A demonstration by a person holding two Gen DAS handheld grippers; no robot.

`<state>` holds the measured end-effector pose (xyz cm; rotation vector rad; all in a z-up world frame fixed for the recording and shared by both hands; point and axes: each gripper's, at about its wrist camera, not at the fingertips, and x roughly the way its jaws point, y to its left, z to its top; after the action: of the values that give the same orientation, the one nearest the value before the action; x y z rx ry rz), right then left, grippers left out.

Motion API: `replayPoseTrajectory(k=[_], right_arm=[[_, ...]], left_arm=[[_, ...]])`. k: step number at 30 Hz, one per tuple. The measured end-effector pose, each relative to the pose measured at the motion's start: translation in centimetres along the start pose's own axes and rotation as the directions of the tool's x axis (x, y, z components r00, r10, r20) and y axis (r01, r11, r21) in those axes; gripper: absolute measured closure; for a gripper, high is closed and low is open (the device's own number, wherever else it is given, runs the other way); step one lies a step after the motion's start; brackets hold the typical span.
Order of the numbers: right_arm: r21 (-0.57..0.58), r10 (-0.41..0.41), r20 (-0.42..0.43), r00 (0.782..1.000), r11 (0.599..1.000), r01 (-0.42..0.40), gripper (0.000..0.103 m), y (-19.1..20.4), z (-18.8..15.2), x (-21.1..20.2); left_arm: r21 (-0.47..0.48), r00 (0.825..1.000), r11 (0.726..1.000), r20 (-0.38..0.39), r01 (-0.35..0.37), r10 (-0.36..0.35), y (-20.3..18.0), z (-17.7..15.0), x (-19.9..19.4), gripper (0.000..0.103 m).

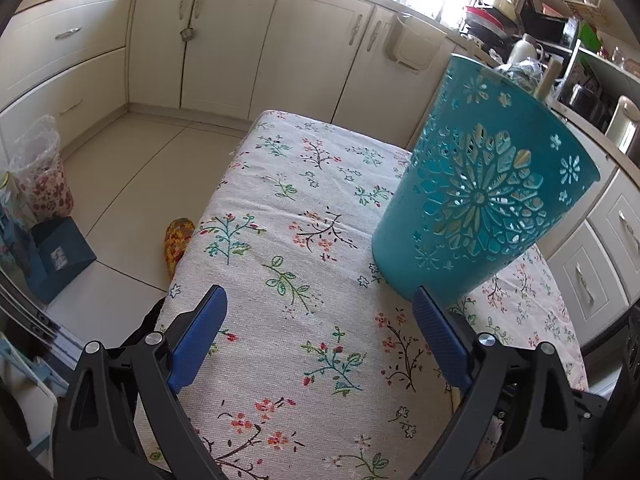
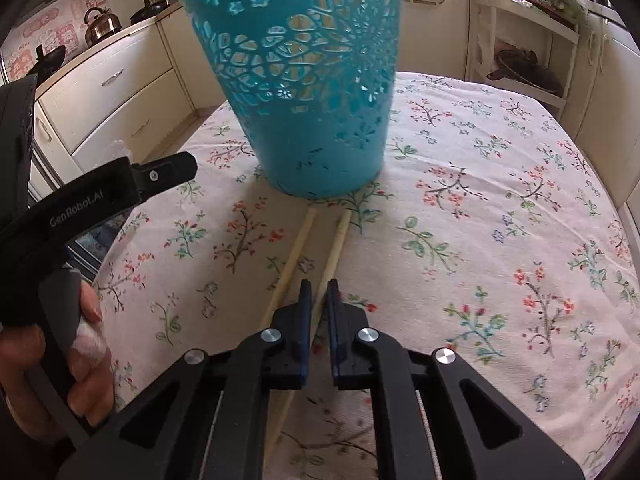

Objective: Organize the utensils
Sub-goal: 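Grasp a stick with the right tool while the left tool grasps another stick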

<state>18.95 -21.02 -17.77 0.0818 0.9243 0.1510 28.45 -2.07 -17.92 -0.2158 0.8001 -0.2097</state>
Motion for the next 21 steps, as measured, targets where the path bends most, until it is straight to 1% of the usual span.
replayPoseTrajectory(k=[2, 4, 6, 7, 9, 11, 13, 14, 15, 16, 17, 18, 19, 20, 21], right_arm=[[-0.014, 0.007, -0.008, 1.0, 1.0, -0.007, 0.095, -0.9, -0.5, -0.5], [-0.017, 0.007, -0.009, 1.0, 1.0, -0.008, 0.096, -1.6, -1.0, -1.0], [0.014, 0.021, -0.003, 1.0, 1.0, -0.021, 0.096, -2.7, -1.4, -1.4], [0.037, 0.03, 0.003, 1.0, 0.999, -0.031, 0.096, -3.2, -1.6, -1.6], [0.068, 0.042, 0.01, 0.999, 0.997, -0.042, 0.096, -3.7, -1.7, -1.7], [0.077, 0.037, 0.013, 0.999, 0.996, -0.038, 0.096, -3.9, -1.7, -1.8], [0.073, 0.029, 0.012, 1.0, 0.997, -0.03, 0.096, -3.8, -1.7, -1.9], [0.071, 0.025, 0.01, 1.0, 0.997, -0.025, 0.096, -3.8, -1.7, -1.9], [0.076, 0.026, 0.006, 1.0, 0.997, -0.026, 0.096, -3.9, -1.7, -1.9], [0.083, 0.031, 0.004, 0.999, 0.996, -0.032, 0.096, -4.0, -1.7, -2.0], [0.091, 0.038, 0.004, 0.999, 0.995, -0.039, 0.096, -4.1, -1.7, -2.0], [0.098, 0.048, 0.003, 0.999, 0.994, -0.048, 0.094, -4.3, -1.6, -2.0], [0.103, 0.056, 0.006, 0.998, 0.993, -0.056, 0.092, -4.3, -1.6, -2.0], [0.106, 0.064, 0.01, 0.998, 0.992, -0.065, 0.091, -4.3, -1.4, -1.9], [0.106, 0.07, 0.011, 0.998, 0.992, -0.07, 0.086, -4.3, -1.2, -1.6]], left_arm=[[0.046, 1.0, 0.999, -0.02, -0.01, 0.011, -1.0, -0.1, 0.1, 0.013], [0.112, 1.0, 0.994, -0.031, 0.007, -0.004, -2.6, -0.6, -0.3, 0.013], [0.173, 0.999, 0.985, -0.054, 0.012, -0.002, -4.5, -1.6, -0.6, 0.013], [0.209, 0.998, 0.978, -0.068, 0.009, 0.006, -5.7, -2.3, -0.5, 0.013], [0.28, 0.995, 0.96, -0.084, -0.023, 0.048, -7.6, -3.1, -0.1, 0.014], [0.33, 0.992, 0.942, -0.086, -0.054, 0.087, -8.9, -3.5, 0.2, 0.019], [0.351, 0.987, 0.934, -0.115, -0.07, 0.117, -9.7, -3.7, 0.9, 0.03], [0.355, 0.982, 0.933, -0.144, -0.068, 0.126, -10.0, -3.9, 1.5, 0.042], [0.356, 0.98, 0.933, -0.163, -0.052, 0.117, -10.1, -4.0, 1.8, 0.053], [0.362, 0.981, 0.931, -0.155, -0.051, 0.114, -10.3, -4.0, 1.7, 0.06], [0.373, 0.982, 0.927, -0.158, -0.039, 0.105, -10.5, -4.1, 1.6, 0.073], [0.385, 0.982, 0.923, -0.167, -0.021, 0.092, -10.7, -4.3, 1.5, 0.083], [0.391, 0.981, 0.92, -0.171, -0.015, 0.088, -10.8, -4.3, 1.4, 0.087], [0.391, 0.981, 0.92, -0.177, -0.008, 0.083, -10.8, -4.4, 1.4, 0.093], [0.383, 0.98, 0.924, -0.19, 0.013, 0.064, -10.6, -4.4, 1.3, 0.094]])
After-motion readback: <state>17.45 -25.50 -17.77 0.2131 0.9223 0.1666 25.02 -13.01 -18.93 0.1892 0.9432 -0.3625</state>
